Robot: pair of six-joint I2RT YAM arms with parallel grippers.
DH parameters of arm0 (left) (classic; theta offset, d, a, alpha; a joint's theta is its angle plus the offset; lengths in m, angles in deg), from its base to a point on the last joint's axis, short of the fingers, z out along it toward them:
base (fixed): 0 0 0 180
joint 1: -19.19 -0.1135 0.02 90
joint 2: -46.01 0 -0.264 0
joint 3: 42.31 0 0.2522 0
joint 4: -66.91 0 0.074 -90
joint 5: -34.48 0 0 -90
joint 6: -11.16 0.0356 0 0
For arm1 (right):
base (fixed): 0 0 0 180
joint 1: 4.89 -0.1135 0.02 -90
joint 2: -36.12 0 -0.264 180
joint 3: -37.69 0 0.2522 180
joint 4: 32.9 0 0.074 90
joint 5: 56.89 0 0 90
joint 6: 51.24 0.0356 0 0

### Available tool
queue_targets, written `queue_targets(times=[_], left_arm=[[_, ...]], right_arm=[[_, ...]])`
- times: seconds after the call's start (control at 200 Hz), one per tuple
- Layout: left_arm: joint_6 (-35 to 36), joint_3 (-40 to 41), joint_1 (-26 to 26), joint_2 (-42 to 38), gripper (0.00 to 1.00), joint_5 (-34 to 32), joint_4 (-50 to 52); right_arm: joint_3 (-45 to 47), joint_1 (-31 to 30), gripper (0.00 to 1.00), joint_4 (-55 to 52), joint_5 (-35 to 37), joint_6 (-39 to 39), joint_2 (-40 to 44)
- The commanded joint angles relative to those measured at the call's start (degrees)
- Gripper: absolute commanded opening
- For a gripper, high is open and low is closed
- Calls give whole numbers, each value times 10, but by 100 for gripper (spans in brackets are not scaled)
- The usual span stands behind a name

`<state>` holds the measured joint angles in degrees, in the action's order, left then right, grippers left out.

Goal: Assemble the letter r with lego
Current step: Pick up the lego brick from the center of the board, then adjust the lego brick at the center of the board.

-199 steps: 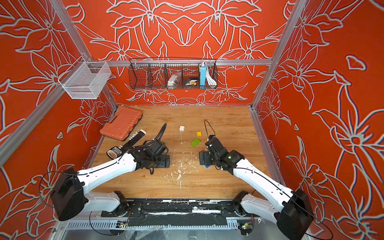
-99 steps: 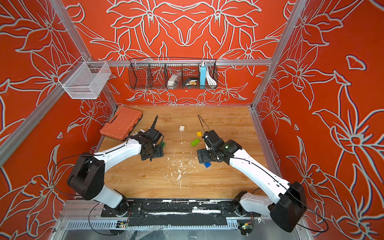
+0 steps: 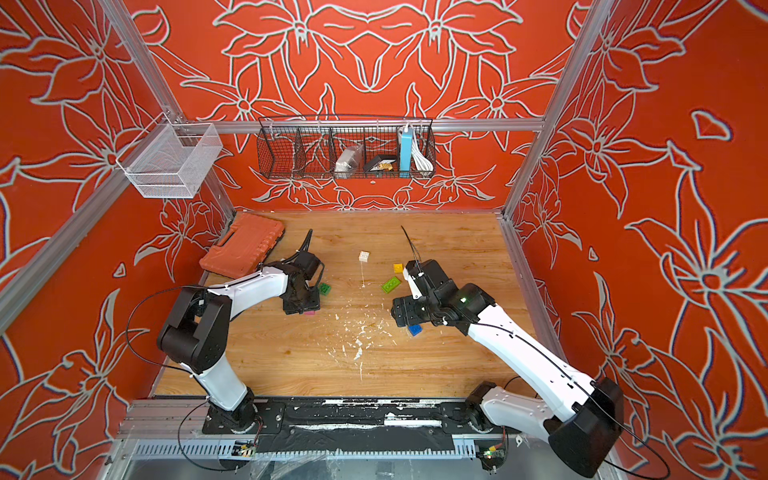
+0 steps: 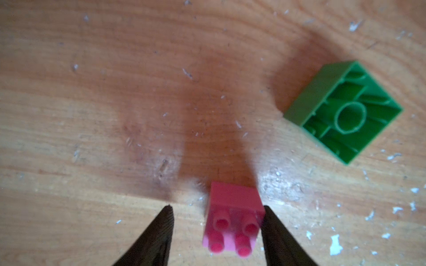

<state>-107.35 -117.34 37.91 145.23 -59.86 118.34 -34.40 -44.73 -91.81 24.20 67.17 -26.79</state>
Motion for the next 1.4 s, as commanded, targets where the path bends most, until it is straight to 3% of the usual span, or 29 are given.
queue_targets(times=[0.0, 0.385, 0.5, 0.651, 0.736, 1.016, 1.396], left_arm=[[18, -14, -2, 14, 57, 27, -3], [25, -11, 0, 18, 32, 31, 0], [36, -7, 20, -9, 28, 42, -5], [73, -7, 88, -41, 21, 60, -24], [94, -5, 124, -52, 19, 91, -48], [146, -65, 202, 8, 15, 123, -41], [165, -129, 241, 102, 22, 109, -16]], right_arm=[[12, -1, 87, 27, -30, -2, 17], [5, -1, 86, 10, 8, -1, 34], [27, -1, 86, 12, 83, 26, 78], [57, 2, 86, 3, 198, 51, 136], [68, 12, 85, -17, 228, 67, 146], [109, 58, 84, 2, 150, 89, 150], [119, 66, 84, -36, 142, 71, 122]])
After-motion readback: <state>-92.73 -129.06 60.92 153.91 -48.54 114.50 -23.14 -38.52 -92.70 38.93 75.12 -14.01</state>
